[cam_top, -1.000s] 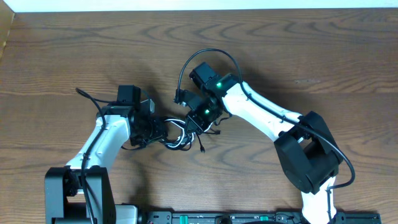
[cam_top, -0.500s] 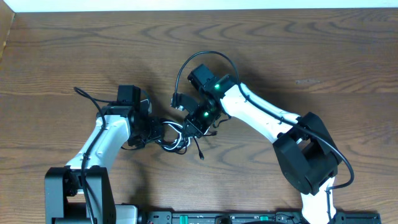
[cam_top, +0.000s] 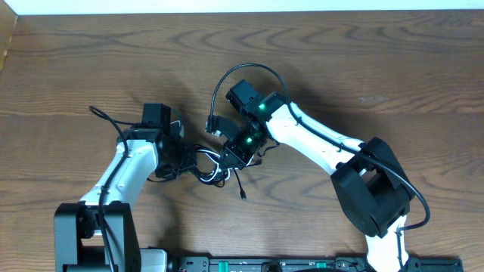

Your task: Untangle cables

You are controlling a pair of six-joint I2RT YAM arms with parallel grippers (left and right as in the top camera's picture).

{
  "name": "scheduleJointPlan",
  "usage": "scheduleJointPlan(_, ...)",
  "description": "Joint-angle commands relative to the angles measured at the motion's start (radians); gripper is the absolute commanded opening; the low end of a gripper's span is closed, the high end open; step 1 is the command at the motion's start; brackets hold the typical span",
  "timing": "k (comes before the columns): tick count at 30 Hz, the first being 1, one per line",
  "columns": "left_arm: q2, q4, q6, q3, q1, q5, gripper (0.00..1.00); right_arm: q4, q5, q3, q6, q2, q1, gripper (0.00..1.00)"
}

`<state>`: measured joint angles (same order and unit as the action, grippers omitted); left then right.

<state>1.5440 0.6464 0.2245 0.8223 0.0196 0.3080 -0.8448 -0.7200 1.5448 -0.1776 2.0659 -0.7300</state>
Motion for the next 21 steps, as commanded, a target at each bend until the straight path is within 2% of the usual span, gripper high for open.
scheduleJointPlan(1,0.006,0.003,-0.002,-0.013,-0.003,-0.002,0.08,0.004,-0.039,0.016,-0.020,0.003,-0.003,0.01)
scheduleJointPlan(5,0.006,0.003,-0.002,-0.013,-0.003,0.024,0.08,0.026,-0.039,0.016,0.009,0.003,-0.003,0.02)
scheduleJointPlan(6,0.006,0.003,-0.002,-0.013,-0.003,0.024,0.08,0.029,-0.038,0.016,0.009,0.003,-0.003,0.08)
scheduleJointPlan(8,0.006,0.003,-0.002,-0.013,-0.003,0.023,0.08,0.029,-0.023,0.016,0.009,0.003,-0.003,0.29)
scheduleJointPlan(11,0.006,0.003,-0.002,-0.013,-0.003,0.023,0.08,0.029,0.018,0.016,0.009,0.003,-0.003,0.38)
scheduleJointPlan(13,0.006,0.003,-0.002,-0.013,-0.003,0.023,0.08,0.028,0.036,0.016,0.009,0.003,-0.001,0.49)
scheduleJointPlan(21,0.006,0.003,-0.002,-0.013,-0.003,0.023,0.08,0.006,0.227,0.005,0.054,0.003,0.005,0.62)
